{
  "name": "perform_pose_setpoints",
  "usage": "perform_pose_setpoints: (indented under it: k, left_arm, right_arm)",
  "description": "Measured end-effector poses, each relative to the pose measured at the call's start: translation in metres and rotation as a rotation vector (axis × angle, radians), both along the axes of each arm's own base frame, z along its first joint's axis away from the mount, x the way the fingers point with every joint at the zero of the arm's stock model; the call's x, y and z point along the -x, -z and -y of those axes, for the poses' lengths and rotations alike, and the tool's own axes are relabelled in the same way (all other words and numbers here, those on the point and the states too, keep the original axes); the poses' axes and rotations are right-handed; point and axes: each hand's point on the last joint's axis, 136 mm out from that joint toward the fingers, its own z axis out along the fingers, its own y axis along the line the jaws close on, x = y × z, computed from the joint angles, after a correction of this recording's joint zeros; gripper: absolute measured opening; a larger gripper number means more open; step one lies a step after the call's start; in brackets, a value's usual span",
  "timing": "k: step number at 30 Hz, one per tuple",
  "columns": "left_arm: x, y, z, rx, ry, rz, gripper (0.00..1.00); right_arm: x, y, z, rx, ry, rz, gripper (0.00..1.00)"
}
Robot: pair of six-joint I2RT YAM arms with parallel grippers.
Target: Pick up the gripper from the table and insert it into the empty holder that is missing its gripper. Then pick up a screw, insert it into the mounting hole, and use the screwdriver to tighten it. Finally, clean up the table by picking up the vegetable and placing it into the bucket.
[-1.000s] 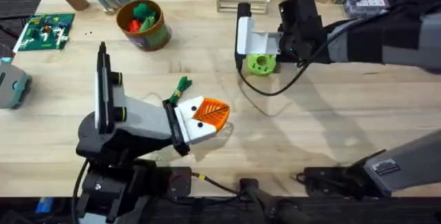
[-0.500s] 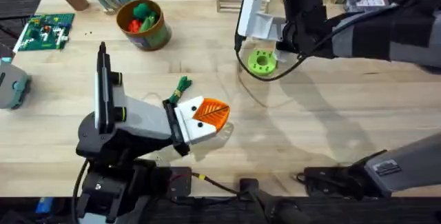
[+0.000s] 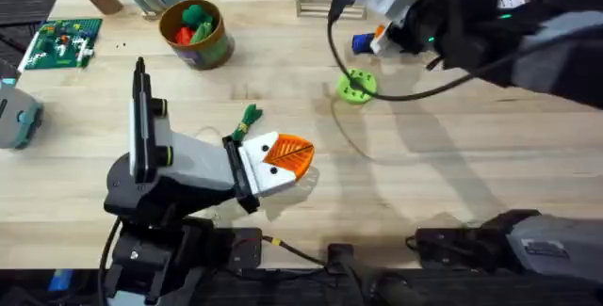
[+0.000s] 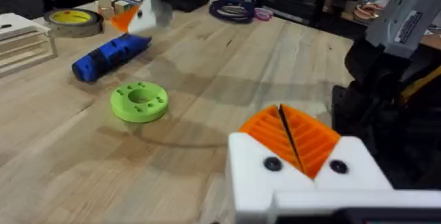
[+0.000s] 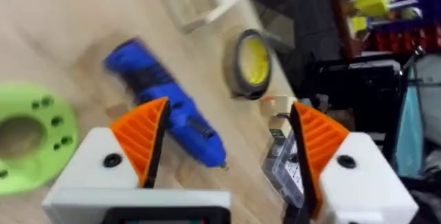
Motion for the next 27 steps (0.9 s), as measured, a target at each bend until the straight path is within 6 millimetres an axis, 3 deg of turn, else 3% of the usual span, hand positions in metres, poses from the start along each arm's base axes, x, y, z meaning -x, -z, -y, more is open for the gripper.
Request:
perform_pose_setpoints:
  k: [2,4,8,9,11,13,19,20,25,27]
  left_arm:
    - [0.000,0.000,0.000,0.000,0.000,0.001,0.035]
    - [0.000,0.000,0.000,-0.001,0.000,0.001,0.276]
    - [0.000,0.000,0.000,-0.001,0.000,0.003,0.899]
    - [0.000,0.000,0.000,-0.001,0.000,0.001,0.966]
    - [0.000,0.000,0.000,-0.001,0.000,0.001,0.992]
    - [0.000,0.000,0.000,0.001,0.000,-0.002,0.960]
    - [0.000,0.000,0.000,-0.001,0.000,0.004,0.055]
    - [0.000,0.000,0.000,-0.003,0.000,0.008,0.156]
    - [0.000,0.000,0.000,-0.002,0.000,0.005,0.930]
    - [0.000,0.000,0.000,-0.001,0.000,0.004,0.989]
  right_arm:
    - [0.004,-0.017,0.001,-0.068,0.029,0.035,0.973]
    - [0.011,-0.027,0.004,-0.137,0.062,0.040,0.972]
    - [0.025,-0.032,0.009,-0.248,0.133,0.017,0.972]
    - [0.029,-0.031,0.010,-0.277,0.156,0.005,0.972]
    - [0.036,-0.028,0.013,-0.331,0.200,-0.021,0.971]
    - [0.041,-0.022,0.015,-0.376,0.243,-0.051,0.972]
    - [0.055,-0.006,0.015,-0.426,0.312,-0.128,0.972]
    - [0.057,-0.004,0.015,-0.428,0.316,-0.136,0.972]
    - [0.069,0.009,0.020,-0.404,0.347,-0.202,0.973]
    - [0.073,0.015,0.022,-0.390,0.356,-0.226,0.973]
